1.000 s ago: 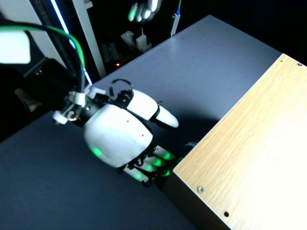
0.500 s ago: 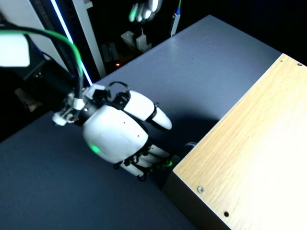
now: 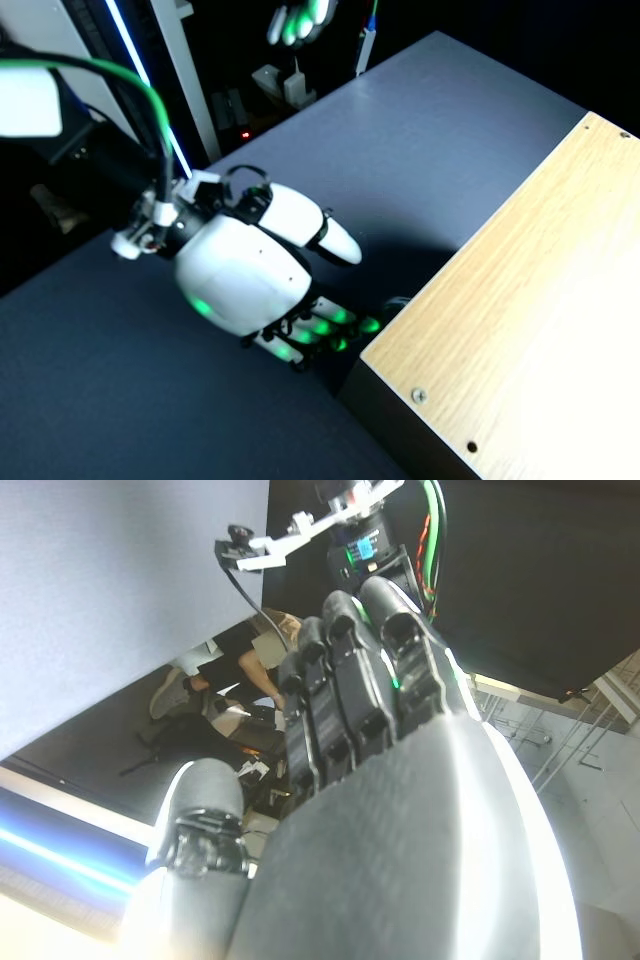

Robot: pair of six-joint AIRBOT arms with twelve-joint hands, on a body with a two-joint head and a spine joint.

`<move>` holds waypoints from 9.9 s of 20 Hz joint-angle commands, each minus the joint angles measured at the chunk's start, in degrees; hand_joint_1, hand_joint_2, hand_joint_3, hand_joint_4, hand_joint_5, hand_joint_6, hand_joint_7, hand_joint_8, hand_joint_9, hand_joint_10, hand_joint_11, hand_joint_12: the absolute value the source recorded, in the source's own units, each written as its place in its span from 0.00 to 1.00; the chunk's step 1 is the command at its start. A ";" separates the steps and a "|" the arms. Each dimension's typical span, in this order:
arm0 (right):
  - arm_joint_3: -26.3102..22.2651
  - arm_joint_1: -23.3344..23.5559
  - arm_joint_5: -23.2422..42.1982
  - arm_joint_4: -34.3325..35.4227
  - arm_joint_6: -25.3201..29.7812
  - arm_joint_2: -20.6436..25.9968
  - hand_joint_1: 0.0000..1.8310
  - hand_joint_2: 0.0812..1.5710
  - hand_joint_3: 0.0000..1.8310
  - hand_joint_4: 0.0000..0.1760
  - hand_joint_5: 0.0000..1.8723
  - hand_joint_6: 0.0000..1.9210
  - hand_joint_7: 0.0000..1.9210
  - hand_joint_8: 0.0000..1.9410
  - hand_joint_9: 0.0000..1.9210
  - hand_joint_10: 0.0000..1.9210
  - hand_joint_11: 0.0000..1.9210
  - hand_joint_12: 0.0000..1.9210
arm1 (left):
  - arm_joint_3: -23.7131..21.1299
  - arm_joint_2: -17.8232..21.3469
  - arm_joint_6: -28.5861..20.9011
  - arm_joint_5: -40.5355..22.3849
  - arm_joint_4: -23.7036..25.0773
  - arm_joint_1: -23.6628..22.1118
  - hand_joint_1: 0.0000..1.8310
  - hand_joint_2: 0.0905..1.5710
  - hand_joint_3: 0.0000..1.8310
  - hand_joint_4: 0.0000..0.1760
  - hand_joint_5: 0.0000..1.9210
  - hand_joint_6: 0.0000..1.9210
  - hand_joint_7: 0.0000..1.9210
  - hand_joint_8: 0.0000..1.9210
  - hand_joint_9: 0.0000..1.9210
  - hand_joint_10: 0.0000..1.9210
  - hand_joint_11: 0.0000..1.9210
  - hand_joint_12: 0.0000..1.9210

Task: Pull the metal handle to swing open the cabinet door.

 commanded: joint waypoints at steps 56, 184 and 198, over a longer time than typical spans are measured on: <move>-12.37 -1.33 1.38 -4.92 7.89 3.43 0.00 1.00 0.06 0.00 0.22 0.00 0.23 0.00 0.21 0.00 0.00 0.53 | 0.08 0.44 0.46 -1.46 -5.65 -0.50 0.00 0.96 0.00 0.00 0.20 0.00 0.23 0.00 0.22 0.00 0.02 0.43; -10.87 6.99 0.05 6.20 -18.79 18.60 0.00 1.00 0.06 0.00 0.22 0.00 0.22 0.00 0.21 0.00 0.00 0.53 | 0.08 0.43 0.46 -1.45 -5.66 -0.50 0.00 0.99 0.00 0.00 0.19 0.00 0.22 0.00 0.21 0.00 0.04 0.40; -7.59 8.92 0.66 15.56 -18.86 18.02 0.00 1.00 0.06 0.00 0.22 0.00 0.23 0.00 0.21 0.00 0.00 0.53 | 0.08 0.43 0.46 -1.45 -5.66 -0.50 0.00 0.99 0.00 0.00 0.20 0.00 0.22 0.00 0.21 0.00 0.05 0.40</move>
